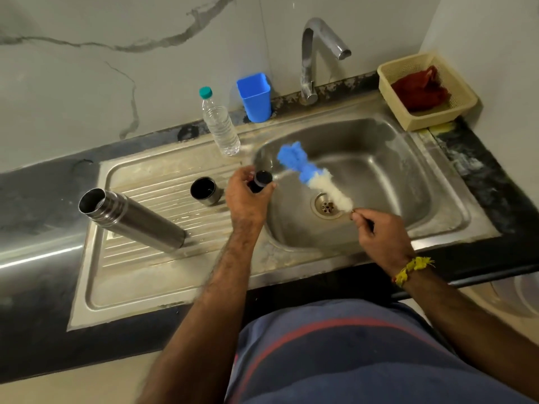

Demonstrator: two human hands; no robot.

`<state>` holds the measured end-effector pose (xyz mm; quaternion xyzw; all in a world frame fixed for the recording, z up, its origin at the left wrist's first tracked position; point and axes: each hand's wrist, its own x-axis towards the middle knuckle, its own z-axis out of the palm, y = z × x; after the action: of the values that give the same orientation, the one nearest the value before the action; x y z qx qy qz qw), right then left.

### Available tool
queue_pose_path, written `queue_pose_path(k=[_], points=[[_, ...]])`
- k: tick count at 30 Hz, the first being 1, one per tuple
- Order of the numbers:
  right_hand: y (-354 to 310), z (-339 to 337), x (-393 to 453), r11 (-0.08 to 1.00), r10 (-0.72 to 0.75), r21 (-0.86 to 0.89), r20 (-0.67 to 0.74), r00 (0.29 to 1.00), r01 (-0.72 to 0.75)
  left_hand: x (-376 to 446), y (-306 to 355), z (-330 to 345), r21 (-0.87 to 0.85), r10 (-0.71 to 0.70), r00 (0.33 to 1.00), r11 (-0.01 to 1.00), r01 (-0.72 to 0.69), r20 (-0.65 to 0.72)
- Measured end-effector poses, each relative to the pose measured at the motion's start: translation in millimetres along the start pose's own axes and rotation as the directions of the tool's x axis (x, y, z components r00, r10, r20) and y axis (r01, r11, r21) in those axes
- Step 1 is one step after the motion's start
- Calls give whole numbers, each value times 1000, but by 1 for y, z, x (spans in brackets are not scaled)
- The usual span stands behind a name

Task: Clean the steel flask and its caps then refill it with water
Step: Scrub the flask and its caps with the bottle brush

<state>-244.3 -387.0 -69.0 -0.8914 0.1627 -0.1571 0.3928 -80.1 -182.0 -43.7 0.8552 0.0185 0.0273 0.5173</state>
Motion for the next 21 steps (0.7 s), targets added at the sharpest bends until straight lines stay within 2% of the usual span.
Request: queue_pose_path(k=[3,7,12,19,21], points=[[-6,4,-1,987,113,122,-49,992,-106,-11,-27,-15,-19,-2,1000,1000,2,-15],[-15,16,-1,977,105,188,10,994,-105,-28,-60,-40,-115,-53,996,992,45,-66],[-19,34,0,981,67,172,110,992,-85,-42,-87,-61,-111,-145,986,985,135,-86],[-28,54,9,988,44,139,158,986,-66,-45,-93,-74,-49,-116,993,992,115,-20],[-29,54,11,988,52,135,154,987,-74,-42,-86,-75,-25,-111,993,994,110,-48]])
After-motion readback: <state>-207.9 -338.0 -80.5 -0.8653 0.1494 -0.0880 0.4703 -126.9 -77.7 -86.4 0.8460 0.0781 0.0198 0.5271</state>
